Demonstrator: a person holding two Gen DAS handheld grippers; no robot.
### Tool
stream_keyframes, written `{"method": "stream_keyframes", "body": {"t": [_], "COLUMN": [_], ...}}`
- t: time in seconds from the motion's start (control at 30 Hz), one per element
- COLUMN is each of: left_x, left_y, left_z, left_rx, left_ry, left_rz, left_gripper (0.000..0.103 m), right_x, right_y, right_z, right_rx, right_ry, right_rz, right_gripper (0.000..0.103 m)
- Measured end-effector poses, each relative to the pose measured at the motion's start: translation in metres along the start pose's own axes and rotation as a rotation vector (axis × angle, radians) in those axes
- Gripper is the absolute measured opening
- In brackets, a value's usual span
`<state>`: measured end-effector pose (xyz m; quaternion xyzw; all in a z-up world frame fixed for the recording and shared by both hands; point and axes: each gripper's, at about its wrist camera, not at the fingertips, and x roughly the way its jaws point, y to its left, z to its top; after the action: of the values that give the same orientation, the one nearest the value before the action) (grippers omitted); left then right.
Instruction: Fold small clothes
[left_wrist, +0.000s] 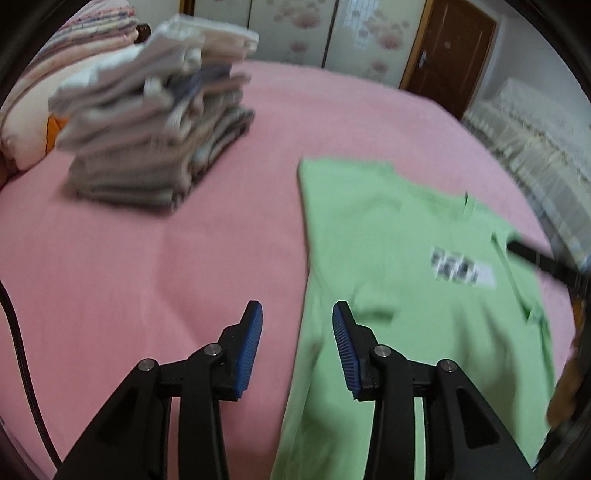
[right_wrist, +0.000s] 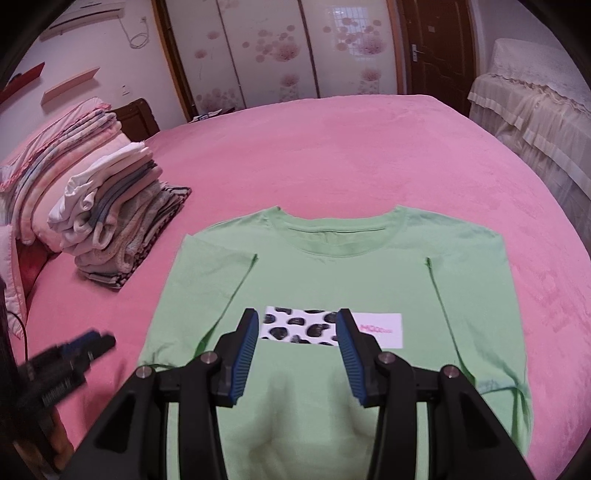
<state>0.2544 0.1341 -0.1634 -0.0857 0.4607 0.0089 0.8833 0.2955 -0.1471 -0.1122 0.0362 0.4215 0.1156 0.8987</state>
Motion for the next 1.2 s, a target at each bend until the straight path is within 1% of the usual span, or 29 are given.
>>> {"method": "stream_keyframes", "body": {"t": [0.1,0.17,0.27,0.37,0.43,0.5,0.63,0.73,0.83,1.0,1.1,1.2], "left_x": [0.014,0.015,0.021,0.029,0.034,0.037,0.038,0.039,0.038,0.036,0.034,0.03], "left_y": [-0.004,-0.012,-0.023,-0.028,-0.022,-0.011,0.02,0.036,0.042,0.041,0.041,0.042], "left_z": [-0.019,-0.029,-0.031,-0.023,-0.017,-0.011,-0.008,-0.011,-0.014,-0.019,-0.021,-0.025], "left_rx": [0.012,0.026,0.066,0.094,0.075,0.032,-0.087,-0.136,-0.148,-0.138,-0.149,-0.17], "left_ry": [0.057,0.071,0.055,0.035,0.021,0.023,0.028,0.033,0.033,0.034,0.026,0.018], "left_rz": [-0.006,-0.013,-0.007,0.045,0.068,0.078,0.046,0.005,-0.022,-0.035,-0.049,-0.056], "left_gripper": [0.038,0.038,0.039,0.039,0.039,0.039,0.038,0.038,0.039,0.038,0.038,0.038], "right_x": [0.006,0.009,0.012,0.019,0.028,0.038,0.06,0.084,0.109,0.148,0.152,0.161], "right_y": [0.009,0.012,0.015,0.017,0.02,0.022,0.026,0.033,0.035,0.035,0.047,0.07], "right_z": [-0.001,-0.001,-0.001,0.0,0.001,0.004,0.015,0.028,0.039,0.062,0.078,0.095], "right_rx": [-0.022,-0.025,-0.034,-0.043,-0.047,-0.051,-0.055,-0.062,-0.045,-0.019,-0.046,-0.079], "right_ry": [0.018,0.029,0.04,0.059,0.075,0.093,0.122,0.146,0.177,0.233,0.217,0.207], "right_rz": [0.003,0.007,0.009,0.014,0.016,0.02,0.047,0.076,0.091,0.089,0.112,0.159], "right_gripper": [0.044,0.044,0.044,0.044,0.044,0.044,0.044,0.044,0.044,0.044,0.044,0.044]}}
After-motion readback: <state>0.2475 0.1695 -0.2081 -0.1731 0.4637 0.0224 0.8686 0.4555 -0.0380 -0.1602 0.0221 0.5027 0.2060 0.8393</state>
